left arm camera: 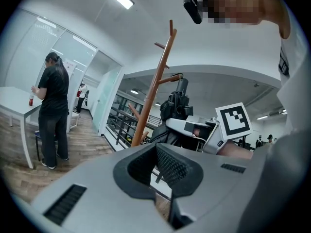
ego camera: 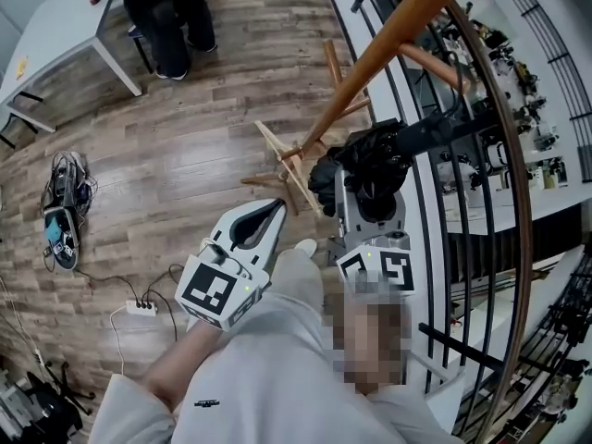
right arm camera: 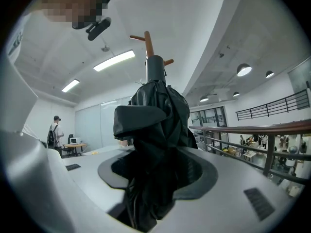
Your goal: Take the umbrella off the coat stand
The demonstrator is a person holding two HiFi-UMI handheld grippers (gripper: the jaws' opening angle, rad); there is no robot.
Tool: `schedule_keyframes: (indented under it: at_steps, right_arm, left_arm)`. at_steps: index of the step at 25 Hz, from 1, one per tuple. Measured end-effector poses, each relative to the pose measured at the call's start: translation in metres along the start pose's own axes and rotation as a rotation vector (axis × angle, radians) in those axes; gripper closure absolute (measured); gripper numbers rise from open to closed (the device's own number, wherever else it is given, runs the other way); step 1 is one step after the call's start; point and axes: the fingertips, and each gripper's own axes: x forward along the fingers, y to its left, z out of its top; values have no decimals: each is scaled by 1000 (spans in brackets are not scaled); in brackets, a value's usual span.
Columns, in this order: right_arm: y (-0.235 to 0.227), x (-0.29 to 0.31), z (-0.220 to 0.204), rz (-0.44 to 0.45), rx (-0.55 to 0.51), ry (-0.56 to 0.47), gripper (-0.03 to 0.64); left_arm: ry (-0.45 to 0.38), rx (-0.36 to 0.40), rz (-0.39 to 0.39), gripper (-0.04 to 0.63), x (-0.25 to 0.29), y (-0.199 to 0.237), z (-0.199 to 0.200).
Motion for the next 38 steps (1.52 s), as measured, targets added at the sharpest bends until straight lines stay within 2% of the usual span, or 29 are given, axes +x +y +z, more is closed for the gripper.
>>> schedule_keyframes:
  at_steps: [10,13,19,23,29,38]
  right_arm:
    - [11,-15,19,22,-10,-50,373]
    - [12,-19,18,10,-16,-58,373]
    - [-4,-48,27,-21,-24,-63,373]
    - [-7,-73,24,-35,-19,-65,373]
    - [-10,-110,16,-55,-65,-50,373]
    - [-16,-152,-21,-62,-50,-20,373]
  left_arm:
    - [-28,15,-27,575,-6,6,25]
    - [-31,15,-46,575,-5,13,25]
    - [-30,25,-84,575,-1,-4,28]
    - [-21,37,-105,575,-5,-12,24]
    - [-22,60,-136,575,-14,-23,23]
    - [11,63,-167,575,-22,-21,-7]
